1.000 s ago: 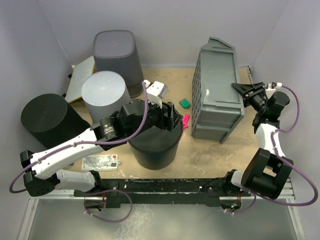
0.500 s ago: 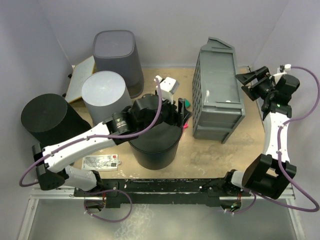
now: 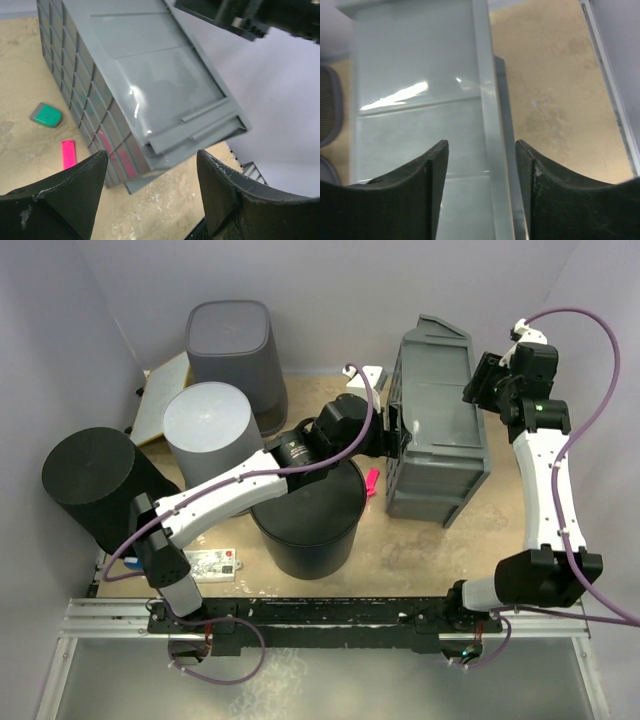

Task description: Turn the large container upside down

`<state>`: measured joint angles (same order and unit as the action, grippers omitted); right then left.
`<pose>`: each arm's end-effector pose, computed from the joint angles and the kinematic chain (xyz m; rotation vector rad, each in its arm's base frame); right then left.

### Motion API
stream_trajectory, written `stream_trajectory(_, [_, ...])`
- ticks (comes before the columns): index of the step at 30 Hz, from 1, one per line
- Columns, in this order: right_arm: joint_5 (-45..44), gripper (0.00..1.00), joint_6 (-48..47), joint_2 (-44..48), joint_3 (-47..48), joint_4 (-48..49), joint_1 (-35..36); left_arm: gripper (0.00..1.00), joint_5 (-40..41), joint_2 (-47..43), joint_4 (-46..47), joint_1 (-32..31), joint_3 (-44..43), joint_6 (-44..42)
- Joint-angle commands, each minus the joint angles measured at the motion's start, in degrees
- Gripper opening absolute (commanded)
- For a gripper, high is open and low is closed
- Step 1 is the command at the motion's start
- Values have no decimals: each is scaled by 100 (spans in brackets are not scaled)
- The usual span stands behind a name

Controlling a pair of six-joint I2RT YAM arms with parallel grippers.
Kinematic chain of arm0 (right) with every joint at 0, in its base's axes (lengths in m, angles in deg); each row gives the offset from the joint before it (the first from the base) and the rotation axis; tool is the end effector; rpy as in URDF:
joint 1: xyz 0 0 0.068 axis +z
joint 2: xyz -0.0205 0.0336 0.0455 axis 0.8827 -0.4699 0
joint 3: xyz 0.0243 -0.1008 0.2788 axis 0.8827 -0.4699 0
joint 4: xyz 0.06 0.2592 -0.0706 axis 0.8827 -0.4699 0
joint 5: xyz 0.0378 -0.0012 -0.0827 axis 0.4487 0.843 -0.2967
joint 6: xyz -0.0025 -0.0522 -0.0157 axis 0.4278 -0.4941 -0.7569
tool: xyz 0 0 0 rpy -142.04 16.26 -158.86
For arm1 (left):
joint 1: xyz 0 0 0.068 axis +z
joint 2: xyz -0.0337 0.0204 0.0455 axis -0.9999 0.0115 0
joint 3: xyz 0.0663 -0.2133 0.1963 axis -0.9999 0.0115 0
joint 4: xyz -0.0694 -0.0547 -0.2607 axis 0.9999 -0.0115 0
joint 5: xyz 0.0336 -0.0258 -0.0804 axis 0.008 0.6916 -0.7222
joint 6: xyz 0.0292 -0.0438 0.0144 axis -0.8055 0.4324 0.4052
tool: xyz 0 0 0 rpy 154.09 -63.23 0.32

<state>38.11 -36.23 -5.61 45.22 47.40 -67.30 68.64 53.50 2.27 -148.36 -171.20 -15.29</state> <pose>0.3155 -0.0291 0.4697 0.3526 1.8941 0.1354 0.2205 -0.3494 0.4425 0.2229 1.9324 -0.8937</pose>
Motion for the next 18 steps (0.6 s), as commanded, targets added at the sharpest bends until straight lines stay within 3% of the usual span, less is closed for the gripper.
stream_trajectory(1, [-517,52,-529,-57,186,-436,75,69,-451,95,241,129,-172,283])
stream_trajectory(8, [-493,32,-503,-87,81,-367,84,69,-527,-17,384,135,148,256])
stream_trajectory(18, [-714,30,-432,49,-143,-242,84,68,-686,361,409,174,-123,189])
